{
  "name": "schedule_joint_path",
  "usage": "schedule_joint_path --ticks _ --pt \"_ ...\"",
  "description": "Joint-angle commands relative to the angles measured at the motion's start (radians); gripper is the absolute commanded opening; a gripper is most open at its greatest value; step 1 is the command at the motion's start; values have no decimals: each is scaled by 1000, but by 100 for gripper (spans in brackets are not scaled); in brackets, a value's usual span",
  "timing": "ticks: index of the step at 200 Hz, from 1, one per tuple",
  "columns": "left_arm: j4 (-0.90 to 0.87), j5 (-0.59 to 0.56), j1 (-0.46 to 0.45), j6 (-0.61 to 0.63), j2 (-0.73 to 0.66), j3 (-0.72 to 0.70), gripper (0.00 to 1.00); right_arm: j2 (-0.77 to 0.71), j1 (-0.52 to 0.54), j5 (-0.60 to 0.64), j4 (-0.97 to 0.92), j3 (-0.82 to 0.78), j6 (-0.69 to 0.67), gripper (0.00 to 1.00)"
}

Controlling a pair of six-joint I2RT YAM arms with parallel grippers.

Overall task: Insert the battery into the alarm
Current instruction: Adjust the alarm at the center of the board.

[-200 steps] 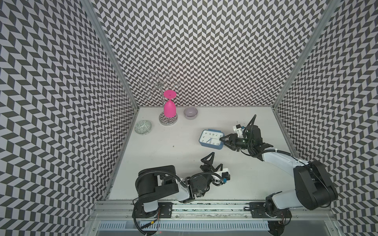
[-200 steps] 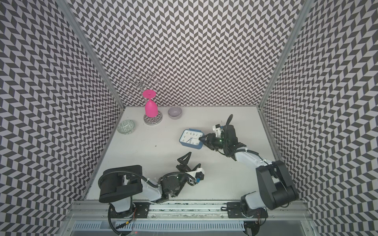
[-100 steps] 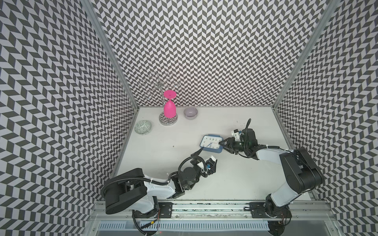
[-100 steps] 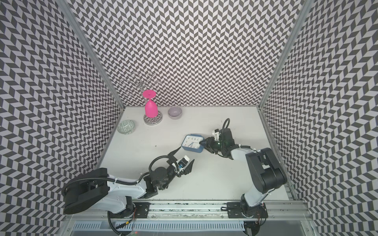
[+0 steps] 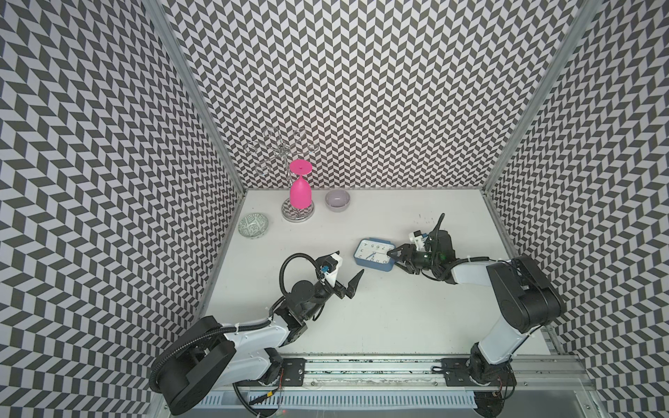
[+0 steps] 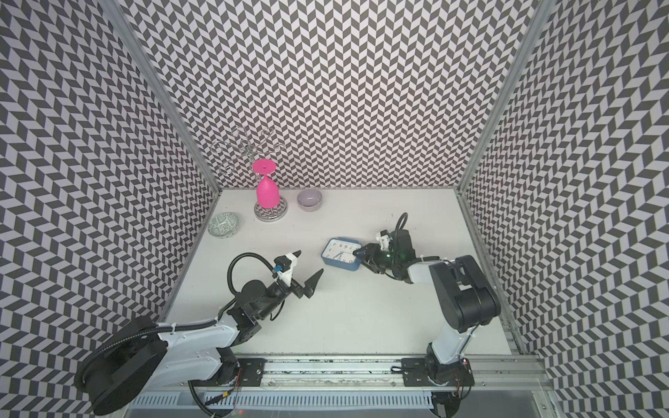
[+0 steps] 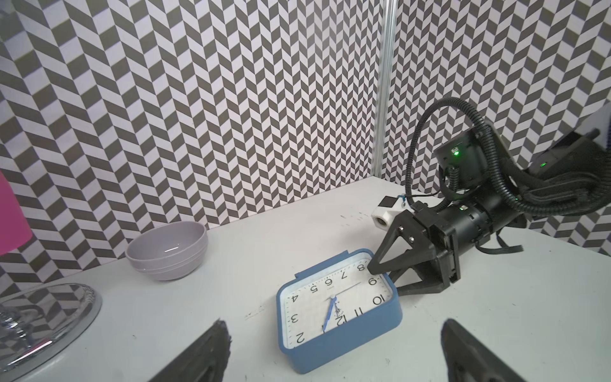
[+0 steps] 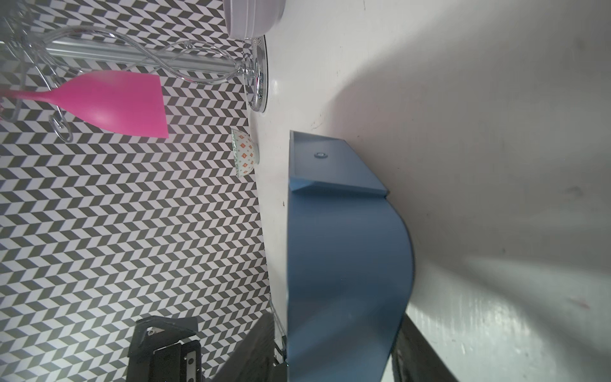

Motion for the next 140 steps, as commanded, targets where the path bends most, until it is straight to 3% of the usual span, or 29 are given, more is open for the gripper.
schedule_joint_path --ticks 1,87,140 --pt "16 59 5 -52 -1 -20 99 22 -7 -38 96 7 -4 59" --pt "9 79 71 -134 -8 -27 99 21 -9 30 34 0 -34 79" --pt "-41 32 202 -96 -38 3 99 -45 -19 93 -44 -29 -88 87"
